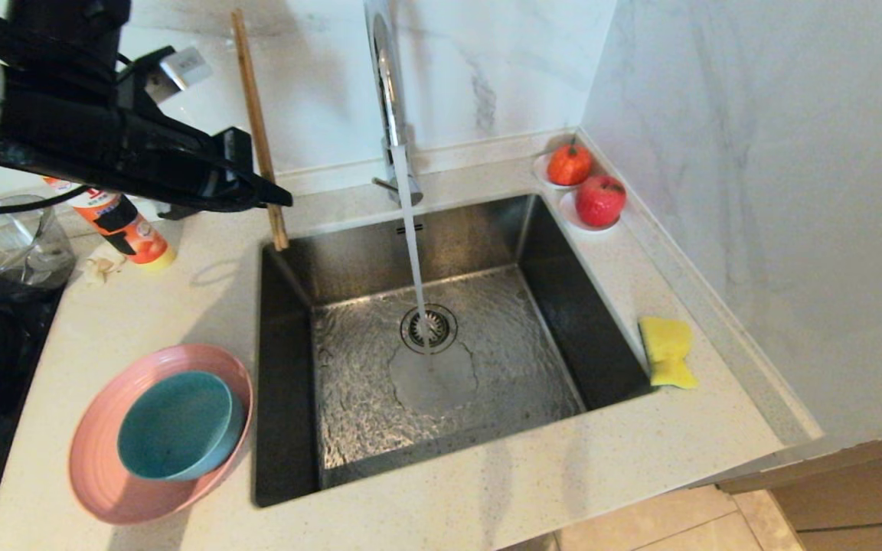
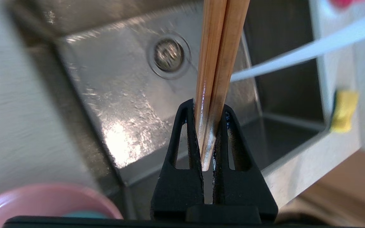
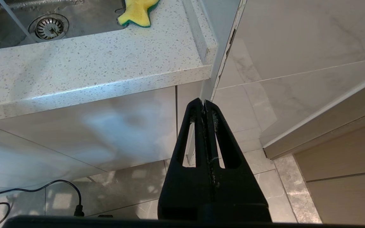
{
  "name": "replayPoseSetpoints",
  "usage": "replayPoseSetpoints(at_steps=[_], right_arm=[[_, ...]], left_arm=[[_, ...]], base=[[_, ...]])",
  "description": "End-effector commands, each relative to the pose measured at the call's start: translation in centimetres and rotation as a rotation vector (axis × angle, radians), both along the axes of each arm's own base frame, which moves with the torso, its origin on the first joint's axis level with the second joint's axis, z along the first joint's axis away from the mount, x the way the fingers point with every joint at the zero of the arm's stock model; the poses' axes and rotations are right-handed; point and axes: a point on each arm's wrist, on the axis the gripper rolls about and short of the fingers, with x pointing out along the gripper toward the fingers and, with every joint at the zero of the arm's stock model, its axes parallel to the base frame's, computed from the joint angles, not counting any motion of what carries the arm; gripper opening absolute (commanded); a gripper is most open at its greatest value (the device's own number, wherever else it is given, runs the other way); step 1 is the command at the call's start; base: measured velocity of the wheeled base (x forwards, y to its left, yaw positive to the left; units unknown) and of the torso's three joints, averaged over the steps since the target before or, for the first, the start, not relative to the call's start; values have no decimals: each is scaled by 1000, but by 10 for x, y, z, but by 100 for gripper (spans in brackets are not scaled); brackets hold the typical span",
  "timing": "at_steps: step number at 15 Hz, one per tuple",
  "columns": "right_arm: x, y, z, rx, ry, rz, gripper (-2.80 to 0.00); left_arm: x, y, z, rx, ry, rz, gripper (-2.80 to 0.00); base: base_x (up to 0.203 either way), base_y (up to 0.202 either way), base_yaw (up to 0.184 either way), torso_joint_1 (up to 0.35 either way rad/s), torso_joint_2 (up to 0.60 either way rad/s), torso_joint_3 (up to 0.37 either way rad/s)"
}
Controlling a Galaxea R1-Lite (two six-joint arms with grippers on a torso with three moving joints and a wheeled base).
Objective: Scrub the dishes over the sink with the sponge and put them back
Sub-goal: Rinse the chopsticks
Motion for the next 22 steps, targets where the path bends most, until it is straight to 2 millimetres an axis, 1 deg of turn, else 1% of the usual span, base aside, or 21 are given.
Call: replayPoseSetpoints(at_steps=[1, 4, 8, 12, 14, 15, 19, 22], right_arm=[[0, 0, 0, 0, 0, 0, -280], [0, 0, 0, 0, 0, 0, -280], [0, 0, 0, 0, 0, 0, -280], [0, 0, 0, 0, 0, 0, -280], [0, 0, 0, 0, 0, 0, -280], [0, 0, 0, 0, 0, 0, -280], [0, 0, 0, 0, 0, 0, -280], [0, 0, 0, 0, 0, 0, -280]], left_arm=[[18, -31, -28, 34, 79, -70, -280], [25, -62, -58, 132, 145, -90, -280], [29, -77, -94, 194, 195, -134, -280], [33, -92, -122, 245, 93, -127, -280], [29, -102, -131, 260, 58, -158, -280], [29, -105, -131, 256, 42, -165, -280], [32, -110, -138, 255, 23, -160, -280], [33, -111, -136, 241, 0, -140, -280]], base=[[0, 0, 0, 0, 0, 0], [0, 0, 0, 0, 0, 0], [0, 0, 0, 0, 0, 0], [0, 0, 0, 0, 0, 0], [0, 0, 0, 0, 0, 0], [0, 0, 0, 0, 0, 0], [0, 0, 0, 0, 0, 0], [0, 0, 0, 0, 0, 0]])
